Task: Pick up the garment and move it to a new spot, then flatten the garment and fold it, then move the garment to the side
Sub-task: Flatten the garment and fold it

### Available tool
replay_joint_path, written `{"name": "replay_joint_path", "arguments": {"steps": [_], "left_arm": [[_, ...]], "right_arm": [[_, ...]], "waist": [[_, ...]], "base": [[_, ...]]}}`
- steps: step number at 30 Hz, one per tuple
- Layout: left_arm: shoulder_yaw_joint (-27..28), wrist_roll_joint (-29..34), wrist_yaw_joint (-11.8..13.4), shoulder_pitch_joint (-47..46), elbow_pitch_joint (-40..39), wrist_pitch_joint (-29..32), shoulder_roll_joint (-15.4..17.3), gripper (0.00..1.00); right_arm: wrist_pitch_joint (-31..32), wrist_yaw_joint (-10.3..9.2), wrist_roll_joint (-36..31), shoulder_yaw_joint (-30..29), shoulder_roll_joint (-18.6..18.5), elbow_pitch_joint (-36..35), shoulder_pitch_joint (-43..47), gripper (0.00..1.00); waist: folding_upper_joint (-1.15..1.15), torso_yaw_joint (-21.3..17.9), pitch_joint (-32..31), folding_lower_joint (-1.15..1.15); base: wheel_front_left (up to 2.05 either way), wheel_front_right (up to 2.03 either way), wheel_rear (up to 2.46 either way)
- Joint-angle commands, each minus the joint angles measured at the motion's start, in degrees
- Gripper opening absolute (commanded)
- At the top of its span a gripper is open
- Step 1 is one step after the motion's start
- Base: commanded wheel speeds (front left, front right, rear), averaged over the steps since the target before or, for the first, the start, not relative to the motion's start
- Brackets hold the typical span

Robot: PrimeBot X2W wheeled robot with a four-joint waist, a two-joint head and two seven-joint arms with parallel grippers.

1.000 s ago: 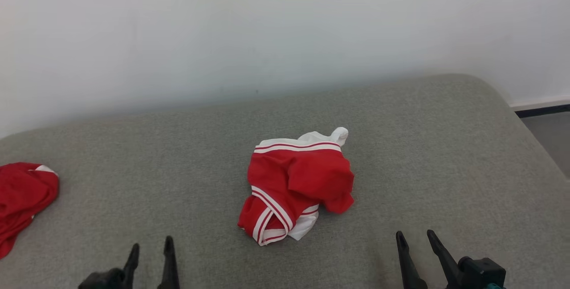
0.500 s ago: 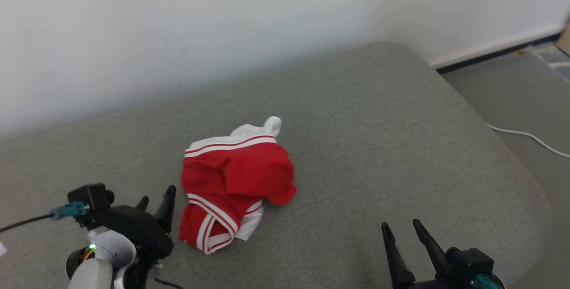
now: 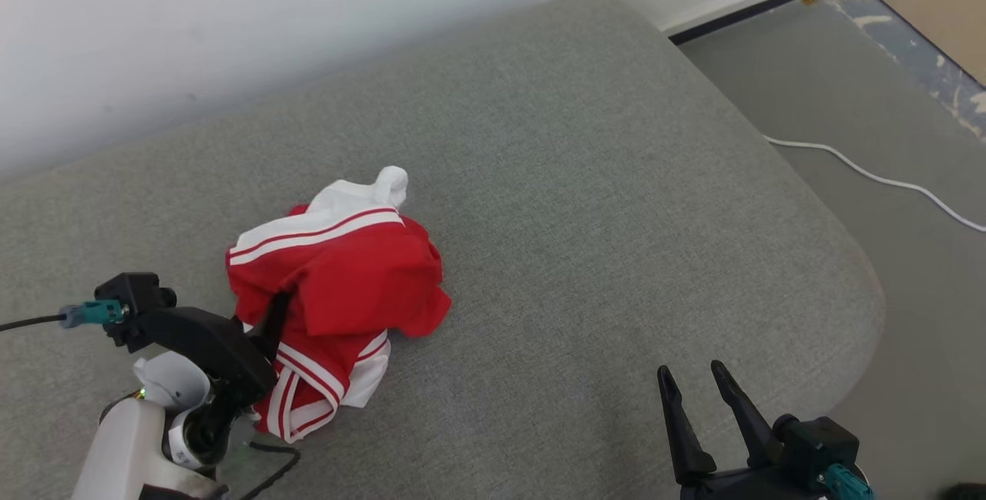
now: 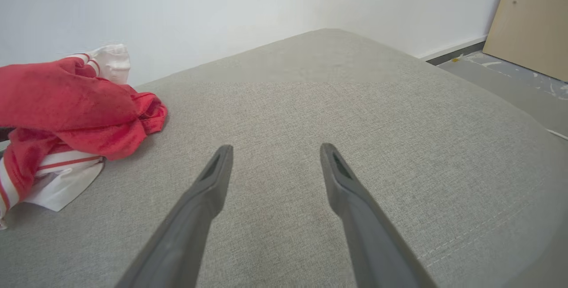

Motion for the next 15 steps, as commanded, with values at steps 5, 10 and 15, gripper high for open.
{"name": "replay_joint_path", "arguments": {"steps": [5,10,15], "left_arm": [[-0.9,-0.2,-0.5,-1.3,-0.4,-0.3,0.9,0.0],[-4.0,1.9,-0.9,-3.1,-3.3,-3.7,1.3,0.0],[-9.6,4.3,-1.2,-9.3,-6.8,-7.0,0.6,0.0]], "right_arm": [[-0.7,-0.12,0.7,0.6,0.2,0.9,-1.6,1.0],[-1.1,-0.12,1.0,1.0,0.2,2.0,-2.1,1.0],[-1.5,-0.12,1.6,1.6,0.2,2.7,-2.6,1.0]], "waist": [[-0.01,-0.6,1.4,-0.01],[-0.01,0.9,0.5,-0.01],[-0.01,2.2,-0.3,-0.01]], "base": [[0.0,0.0,0.0],[0.0,0.0,0.0],[0.0,0.0,0.0]]}}
